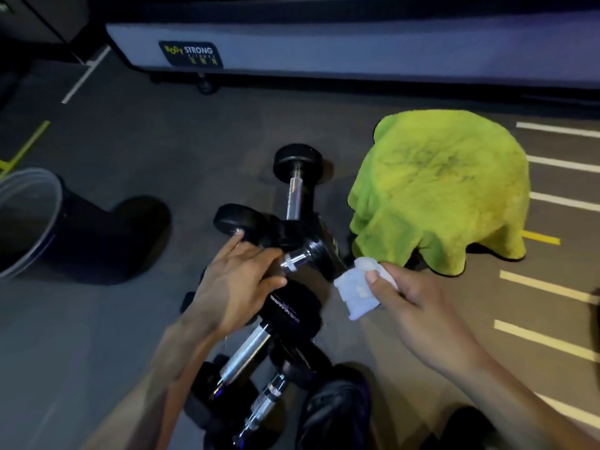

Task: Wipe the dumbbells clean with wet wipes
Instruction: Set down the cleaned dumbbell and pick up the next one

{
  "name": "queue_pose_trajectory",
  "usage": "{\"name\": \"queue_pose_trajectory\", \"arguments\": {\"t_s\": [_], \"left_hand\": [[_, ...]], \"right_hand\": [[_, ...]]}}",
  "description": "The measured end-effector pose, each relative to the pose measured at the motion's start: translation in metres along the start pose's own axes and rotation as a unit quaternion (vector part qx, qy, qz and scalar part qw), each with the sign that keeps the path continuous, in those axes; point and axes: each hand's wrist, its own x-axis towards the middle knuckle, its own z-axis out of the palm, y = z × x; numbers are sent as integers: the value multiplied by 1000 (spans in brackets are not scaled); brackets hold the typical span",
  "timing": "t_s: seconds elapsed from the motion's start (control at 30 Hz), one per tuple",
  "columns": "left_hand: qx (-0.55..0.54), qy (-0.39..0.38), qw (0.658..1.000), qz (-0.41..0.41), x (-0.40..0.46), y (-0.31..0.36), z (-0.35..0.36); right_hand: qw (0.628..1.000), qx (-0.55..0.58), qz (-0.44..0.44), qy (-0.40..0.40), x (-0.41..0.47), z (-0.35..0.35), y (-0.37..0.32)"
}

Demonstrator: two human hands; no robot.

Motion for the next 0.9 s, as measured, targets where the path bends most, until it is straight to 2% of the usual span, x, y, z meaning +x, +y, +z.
{"name": "queue_pose_trajectory", "arguments": {"t_s": [0.07,0.17,0.27,0.4,0.47,0.57,0.7,0.77,0.9], "left_hand": [[33,-41,998,23,8,8,0],[41,-53,997,31,21,25,1],[-6,-47,999,-21,32,44,2],[-30,-84,989,-117,48,54,4],[-85,-102,977,-166,58,47,9],[-236,-91,943,-214,71,41,20],[-297,-56,917,-260,90,49,47],[-294,-53,909,-292,96,53,61],[-206,-67,923,-319,99,59,79]], "right_hand": [[1000,12,19,2,-1,3,7],[996,46,58,53,-4,4,17],[991,82,70,86,-6,0,23],[990,91,62,92,-8,1,15],[992,84,59,80,-8,4,13],[993,78,62,62,-8,9,14],[993,86,60,61,-4,9,13],[992,87,60,62,-3,8,14],[992,82,72,64,-3,7,23]]}}
